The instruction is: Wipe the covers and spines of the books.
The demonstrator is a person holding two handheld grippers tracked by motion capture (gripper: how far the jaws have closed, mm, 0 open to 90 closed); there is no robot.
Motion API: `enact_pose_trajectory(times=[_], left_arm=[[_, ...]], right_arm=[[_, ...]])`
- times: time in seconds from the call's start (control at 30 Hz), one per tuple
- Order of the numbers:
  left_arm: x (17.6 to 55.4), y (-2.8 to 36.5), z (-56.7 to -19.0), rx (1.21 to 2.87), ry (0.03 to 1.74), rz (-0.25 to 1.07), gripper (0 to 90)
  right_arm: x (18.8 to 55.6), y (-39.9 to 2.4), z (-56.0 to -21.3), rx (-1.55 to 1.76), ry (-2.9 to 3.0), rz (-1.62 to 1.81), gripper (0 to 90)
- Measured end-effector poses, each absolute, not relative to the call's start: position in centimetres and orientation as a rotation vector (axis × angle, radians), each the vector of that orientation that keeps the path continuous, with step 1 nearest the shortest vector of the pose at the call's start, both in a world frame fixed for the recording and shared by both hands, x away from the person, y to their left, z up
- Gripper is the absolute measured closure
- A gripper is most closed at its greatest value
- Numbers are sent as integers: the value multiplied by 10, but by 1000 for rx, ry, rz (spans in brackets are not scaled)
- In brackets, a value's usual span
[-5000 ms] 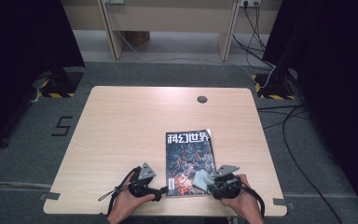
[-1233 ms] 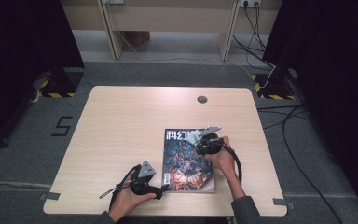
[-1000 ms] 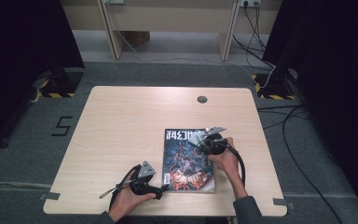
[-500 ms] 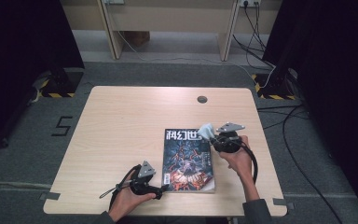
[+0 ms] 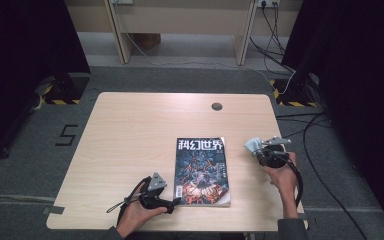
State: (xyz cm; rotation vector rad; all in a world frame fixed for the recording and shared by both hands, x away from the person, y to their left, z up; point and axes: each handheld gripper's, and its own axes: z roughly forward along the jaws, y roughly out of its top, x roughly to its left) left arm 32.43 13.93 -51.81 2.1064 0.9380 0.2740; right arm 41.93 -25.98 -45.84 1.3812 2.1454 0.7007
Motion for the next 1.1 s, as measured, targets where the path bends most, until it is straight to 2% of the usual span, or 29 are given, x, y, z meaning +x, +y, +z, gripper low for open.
enact_pose_trajectory(times=[0.27,0.5,0.63,0.77,1.1], left_arm=[[324,139,-518,2102,944,277,144],[324,139,-518,2103,942,277,144],[324,139,-518,2108,938,277,142],[325,139,-518,2107,936,274,142],[325,139,-518,2111,933,269,141]], right_arm=[[419,-265,-484,1428,2236,555,743],[419,-262,-478,1464,2195,600,611],[418,-249,-466,1419,2171,660,544],[415,-227,-459,1354,2223,732,517],[413,-180,-471,1260,2387,785,470]])
